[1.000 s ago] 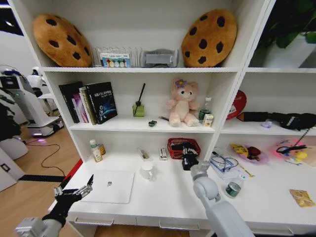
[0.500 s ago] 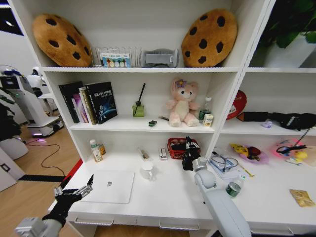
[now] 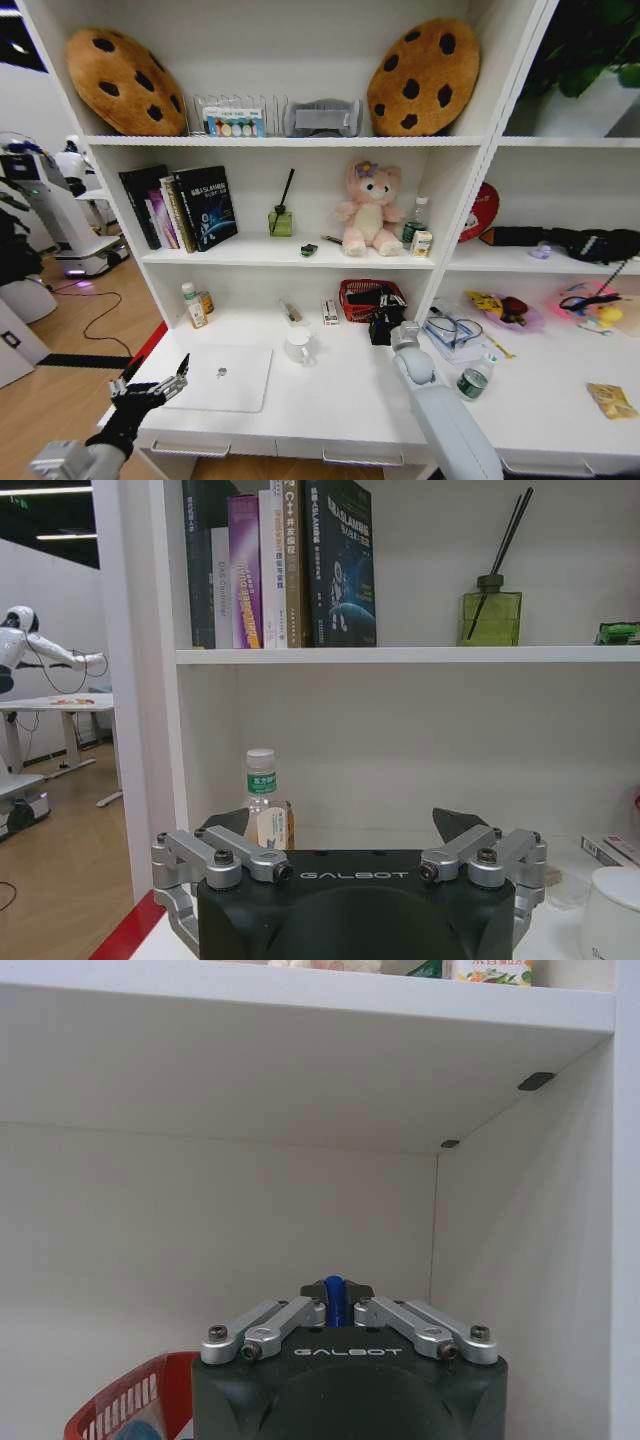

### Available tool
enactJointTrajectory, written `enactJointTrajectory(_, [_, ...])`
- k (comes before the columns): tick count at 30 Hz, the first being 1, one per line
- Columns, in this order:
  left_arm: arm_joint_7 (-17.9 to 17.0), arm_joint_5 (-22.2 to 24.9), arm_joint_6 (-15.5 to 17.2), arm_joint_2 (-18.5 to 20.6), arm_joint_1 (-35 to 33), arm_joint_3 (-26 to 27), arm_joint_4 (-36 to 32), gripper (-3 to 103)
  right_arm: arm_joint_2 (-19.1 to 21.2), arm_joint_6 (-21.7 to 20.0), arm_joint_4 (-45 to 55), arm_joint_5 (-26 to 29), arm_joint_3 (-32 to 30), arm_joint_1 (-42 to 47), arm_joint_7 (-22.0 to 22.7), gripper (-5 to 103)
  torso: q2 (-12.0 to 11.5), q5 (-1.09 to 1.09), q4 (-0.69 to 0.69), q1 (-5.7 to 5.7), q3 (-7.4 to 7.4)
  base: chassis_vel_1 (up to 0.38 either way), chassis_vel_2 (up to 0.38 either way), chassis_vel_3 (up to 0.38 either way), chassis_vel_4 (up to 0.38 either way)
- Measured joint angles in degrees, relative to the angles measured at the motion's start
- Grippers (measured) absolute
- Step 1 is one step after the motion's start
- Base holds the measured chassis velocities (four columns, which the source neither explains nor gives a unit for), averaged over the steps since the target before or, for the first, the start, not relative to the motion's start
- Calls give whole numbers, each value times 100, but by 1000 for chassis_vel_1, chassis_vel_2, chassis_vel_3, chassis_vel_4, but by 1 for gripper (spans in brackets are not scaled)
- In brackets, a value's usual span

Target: Organize the objects on the table.

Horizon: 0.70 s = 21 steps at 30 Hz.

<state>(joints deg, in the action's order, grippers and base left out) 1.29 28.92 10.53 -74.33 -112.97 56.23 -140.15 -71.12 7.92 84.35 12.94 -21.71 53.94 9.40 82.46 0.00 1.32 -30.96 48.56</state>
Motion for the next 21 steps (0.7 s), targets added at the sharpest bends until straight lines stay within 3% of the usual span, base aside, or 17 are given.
enactJointTrajectory(2, [0, 0, 1, 0, 0, 0, 0, 100, 31, -144, 151, 66, -62, 66, 13, 16, 0, -1, 0, 0, 0, 0, 0, 0, 0])
enactJointTrajectory(4, [0, 0, 0, 0, 0, 0, 0, 100, 47, -171, 196, 87, -72, 91, 21, 16, 0, -1, 0, 0, 0, 0, 0, 0, 0])
enactJointTrajectory(6, [0, 0, 1, 0, 0, 0, 0, 100, 105, -253, 428, 153, -103, 200, 65, 32, 0, 0, 0, 0, 0, 0, 0, 0, 0])
enactJointTrajectory(8, [0, 0, 1, 0, 0, 0, 0, 100, 131, -314, 556, 198, -112, 257, 84, 32, 0, -1, 0, 0, 0, 0, 0, 0, 0])
enactJointTrajectory(13, [0, 0, 0, 0, 0, 0, 0, 100, 302, -619, 1493, 577, -107, 630, 423, 53, 0, 0, 0, 0, 0, 0, 0, 0, 0])
enactJointTrajectory(14, [0, 0, 0, 0, 0, 0, 0, 100, 302, -619, 1493, 577, -107, 630, 423, 53, 0, 0, 0, 0, 0, 0, 0, 0, 0])
enactJointTrajectory(17, [0, 0, 0, 0, 0, 0, 0, 100, 455, -1307, 2460, 1326, -8, 1087, 1277, 70, 1, -2, 0, 0, 0, 0, 0, 0, 0])
enactJointTrajectory(18, [0, 0, 0, 0, 0, 0, 0, 100, 455, -1307, 2460, 1326, -8, 1087, 1277, 70, 1, -2, 0, 0, 0, 0, 0, 0, 0])
enactJointTrajectory(19, [0, 0, 0, 0, 0, 0, 0, 100, 490, -1700, 2972, 1761, 37, 1393, 1818, 76, 1, 0, 1, 1, -1, 0, 0, 0, 0])
enactJointTrajectory(21, [0, 0, 0, 0, 0, 0, 0, 100, 523, -2221, 3597, 2466, 19, 1848, 2493, 86, 1, -2, 1, 1, -1, 0, 0, 0, 0])
